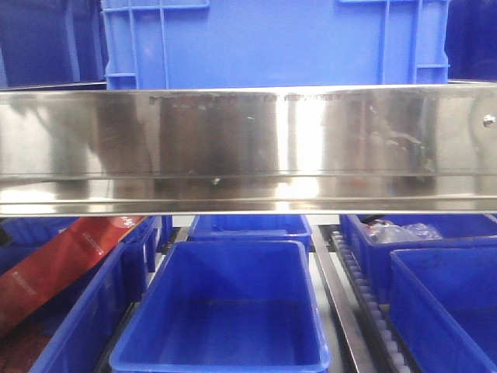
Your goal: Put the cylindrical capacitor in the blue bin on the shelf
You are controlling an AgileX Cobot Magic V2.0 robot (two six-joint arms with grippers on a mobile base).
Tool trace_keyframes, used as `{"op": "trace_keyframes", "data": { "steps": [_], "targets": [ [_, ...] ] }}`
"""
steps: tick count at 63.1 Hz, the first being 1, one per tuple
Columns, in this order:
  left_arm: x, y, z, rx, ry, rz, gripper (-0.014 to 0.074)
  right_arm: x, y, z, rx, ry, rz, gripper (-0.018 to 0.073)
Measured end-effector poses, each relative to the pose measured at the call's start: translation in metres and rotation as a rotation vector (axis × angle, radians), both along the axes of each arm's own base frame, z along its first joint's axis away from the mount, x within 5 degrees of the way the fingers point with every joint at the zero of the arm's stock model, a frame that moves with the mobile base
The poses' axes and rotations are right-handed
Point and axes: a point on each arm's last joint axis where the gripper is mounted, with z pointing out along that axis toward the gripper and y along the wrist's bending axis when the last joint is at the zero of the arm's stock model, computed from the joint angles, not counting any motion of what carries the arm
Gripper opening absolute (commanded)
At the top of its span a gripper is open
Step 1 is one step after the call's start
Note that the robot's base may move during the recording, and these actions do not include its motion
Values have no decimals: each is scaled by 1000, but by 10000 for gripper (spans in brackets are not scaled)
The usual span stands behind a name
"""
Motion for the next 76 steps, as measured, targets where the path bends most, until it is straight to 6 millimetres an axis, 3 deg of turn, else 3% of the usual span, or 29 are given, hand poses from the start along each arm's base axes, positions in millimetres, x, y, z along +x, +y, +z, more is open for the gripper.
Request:
{"op": "trace_keyframes", "data": {
  "steps": [54,64,76],
  "targets": [
    [0,0,0,-5,-1,-2,-111,0,0,4,3,-43,1,-167],
    [16,0,8,-39,84,-20,-111,10,3,13,-31,-50,28,-167],
    [59,-6,36,37,183,-89,-111,49,21,37,-94,-18,134,-167]
  ]
}}
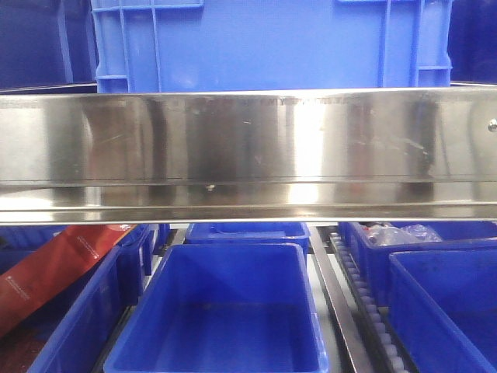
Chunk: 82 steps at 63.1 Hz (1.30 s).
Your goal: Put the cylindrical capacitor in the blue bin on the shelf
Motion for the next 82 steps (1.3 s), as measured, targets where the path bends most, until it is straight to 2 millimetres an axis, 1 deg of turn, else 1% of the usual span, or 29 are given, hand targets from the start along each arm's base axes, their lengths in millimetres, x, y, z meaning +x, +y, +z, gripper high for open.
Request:
{"op": "trace_keyframes", "data": {
  "steps": [1,5,11,14,20,21,27,31,34,41,45,49,52,56,57,58,61,63,67,69,71,72,73,80,82],
  "targets": [
    [3,-1,5,2,-3,-9,-111,4,2,1,-3,3,9,-167],
    [20,-6,14,12,21,-50,-111,24,13,6,-10,23,53,-167],
    [46,-21,30,19,39,-131,-111,48,28,15,-11,17,94,-167],
    [64,-31,35,24,58,-173,-111,66,37,15,-15,30,111,-167],
    [92,-51,45,29,71,-248,-111,90,50,16,-18,35,134,-167],
    [99,-57,45,31,79,-263,-111,94,52,16,-21,35,137,-167],
    [134,-81,43,42,116,-315,-111,115,64,14,-16,17,156,-167],
    [152,-94,44,43,116,-339,-111,126,71,11,-13,5,167,-167],
    [170,-104,40,45,127,-350,-111,134,76,8,-12,4,174,-167],
    [198,-123,32,48,135,-370,-111,149,88,1,-17,19,191,-167],
    [212,-134,22,55,159,-383,-111,156,92,-2,-20,29,196,-157],
    [221,-143,12,61,183,-396,-94,161,95,-3,-19,27,198,-84],
    [224,-149,6,66,198,-406,-46,164,96,-4,-10,35,197,1],
    [225,-153,3,68,205,-415,50,167,97,-8,1,49,195,126],
    [225,-154,3,69,206,-417,77,167,97,-8,6,52,195,175],
    [225,-155,2,69,205,-419,105,168,97,-9,5,56,195,207],
    [225,-156,2,69,203,-423,232,169,98,-11,19,70,193,328],
    [225,-157,3,68,200,-423,300,169,98,-12,24,77,192,381],
    [225,-156,4,65,189,-422,459,169,98,-11,29,76,192,475],
    [225,-157,4,65,186,-422,547,169,98,-11,31,77,191,505],
    [225,-157,5,64,182,-421,610,169,98,-11,33,78,191,533],
    [226,-157,5,63,180,-421,626,169,98,-11,35,78,191,544],
    [226,-157,5,63,178,-421,616,169,98,-11,35,78,191,549],
    [226,-157,5,58,179,-421,518,169,98,-12,34,86,191,548],
    [226,-157,5,56,180,-421,477,169,97,-11,34,88,191,546]
  ]
}}
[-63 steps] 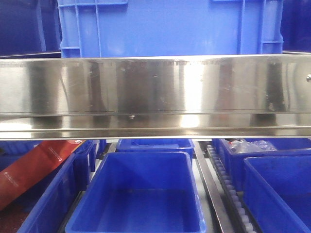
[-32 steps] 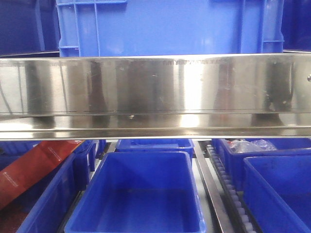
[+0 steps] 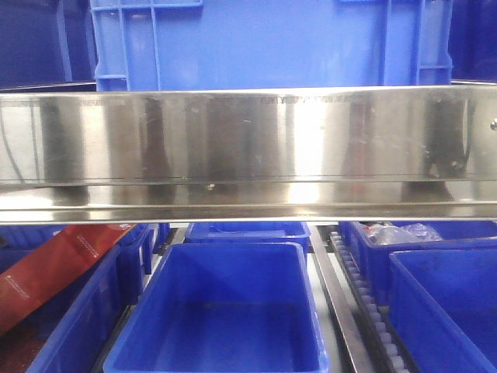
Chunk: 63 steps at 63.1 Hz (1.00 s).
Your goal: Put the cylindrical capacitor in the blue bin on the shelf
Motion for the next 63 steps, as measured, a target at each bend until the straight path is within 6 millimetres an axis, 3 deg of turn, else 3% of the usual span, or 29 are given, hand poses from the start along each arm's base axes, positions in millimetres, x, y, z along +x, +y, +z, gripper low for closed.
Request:
{"op": "trace_keyframes", "data": {
  "steps": [7,13,17,24,32,40,54,63],
  "targets": [
    [-5,2,7,-8,-17,0,267,-10,-4,11,9,-18,0,462],
    [-14,7,19,-18,-38,-2,38,-27,-11,27,21,-45,2,280],
    [-23,11,30,-32,-66,-2,-115,-38,-15,35,23,-49,3,97],
    [-34,16,45,-42,-110,-2,-111,-52,-21,44,19,-50,5,-167],
    [-47,30,54,-35,-100,15,-111,-64,-29,51,13,-48,-7,-168],
    [-66,54,49,-33,-98,65,-111,-80,-49,45,8,-45,-58,-168],
    [-115,89,14,-58,-143,138,-111,-120,-69,3,-1,-27,-95,-168],
    [-154,105,-23,-53,-121,156,-111,-152,-79,-21,1,-37,-95,-168]
  ]
}}
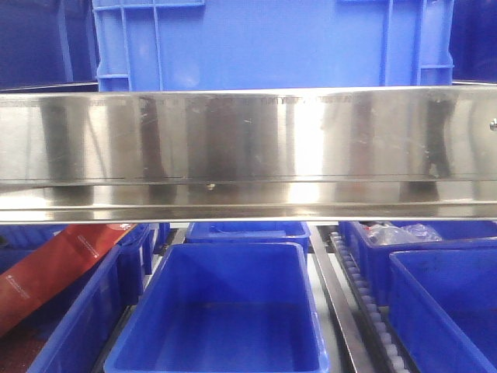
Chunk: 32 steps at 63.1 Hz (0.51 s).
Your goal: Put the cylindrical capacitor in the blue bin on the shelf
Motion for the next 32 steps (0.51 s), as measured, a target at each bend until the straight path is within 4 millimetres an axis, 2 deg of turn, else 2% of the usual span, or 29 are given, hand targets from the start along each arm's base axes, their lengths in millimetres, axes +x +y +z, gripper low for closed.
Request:
{"op": "trace_keyframes", "data": {
  "steps": [9,14,20,32],
  "targets": [
    [-35,14,-36,2,11,22,-111,-30,-9,-26,3,-11,0,-168],
    [-54,21,-47,-6,-15,34,-111,-45,-14,-36,12,-39,0,-168],
    [-72,28,-59,-16,-48,44,-111,-62,-18,-45,20,-65,0,-168],
    [-98,35,-65,-42,-139,47,-111,-83,-25,-49,30,-100,2,-168]
  ]
}}
